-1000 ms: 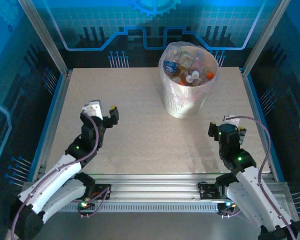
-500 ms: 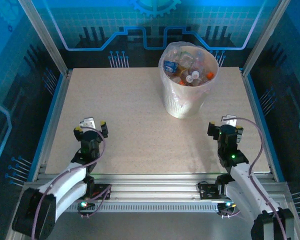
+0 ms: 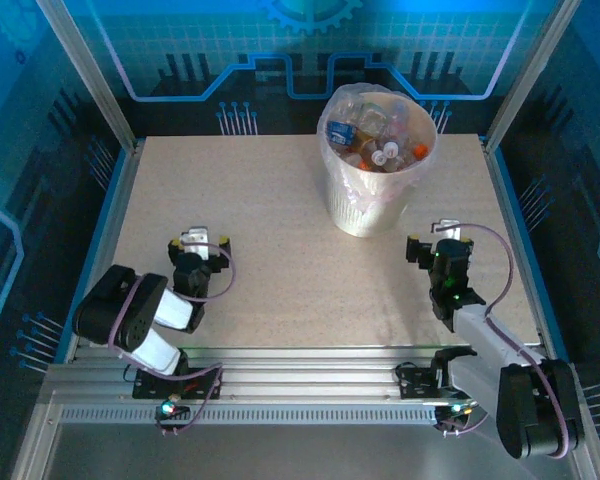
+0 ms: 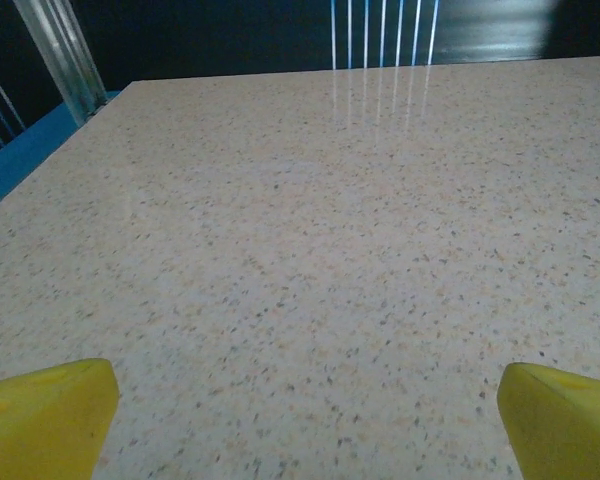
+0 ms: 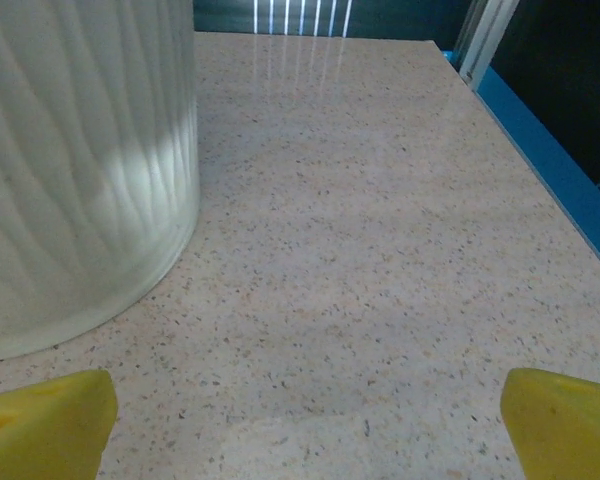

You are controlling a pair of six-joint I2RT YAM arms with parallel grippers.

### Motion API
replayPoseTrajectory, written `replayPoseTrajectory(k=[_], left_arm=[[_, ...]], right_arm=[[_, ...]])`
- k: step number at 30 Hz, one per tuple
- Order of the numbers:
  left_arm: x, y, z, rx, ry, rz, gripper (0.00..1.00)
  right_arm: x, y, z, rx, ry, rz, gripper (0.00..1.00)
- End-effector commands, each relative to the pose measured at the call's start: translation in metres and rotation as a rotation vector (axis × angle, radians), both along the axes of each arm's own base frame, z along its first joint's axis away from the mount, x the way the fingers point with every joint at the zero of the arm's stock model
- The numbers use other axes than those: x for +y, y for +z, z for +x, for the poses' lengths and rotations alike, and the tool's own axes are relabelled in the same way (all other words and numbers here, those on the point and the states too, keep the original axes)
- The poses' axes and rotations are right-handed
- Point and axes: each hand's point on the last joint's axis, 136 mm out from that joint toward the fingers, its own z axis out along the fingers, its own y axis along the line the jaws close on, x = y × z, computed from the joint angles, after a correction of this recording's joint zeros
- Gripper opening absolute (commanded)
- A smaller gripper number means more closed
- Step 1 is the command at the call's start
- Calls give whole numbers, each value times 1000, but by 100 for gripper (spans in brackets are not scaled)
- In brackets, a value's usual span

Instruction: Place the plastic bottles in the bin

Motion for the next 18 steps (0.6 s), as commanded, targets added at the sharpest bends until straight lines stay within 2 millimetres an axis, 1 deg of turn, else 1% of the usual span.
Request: replayPoseTrajectory(k=[1, 3, 7, 9, 11, 13, 18], left_arm=[[-5, 27, 17, -115, -46, -18, 99], [-5, 25, 18, -95, -66, -51, 99], [1, 20, 25, -48, -103, -126, 99], [2, 15, 34, 6, -141, -177, 99], [-1, 10, 44, 82, -190, -217, 99], [-4, 11, 44, 78, -209, -215, 99], [-3, 11, 43, 77, -208, -222, 99]], right_arm=[[1, 20, 11, -92, 29, 3, 100], [2, 19, 13, -101, 44, 8, 100], [4, 16, 17, -102, 55, 14, 100], [4, 14, 20, -101, 62, 13, 100], [6, 12, 23, -98, 71, 15, 100], [8, 10, 26, -100, 84, 14, 100], [15, 5, 34, -105, 126, 13, 100]])
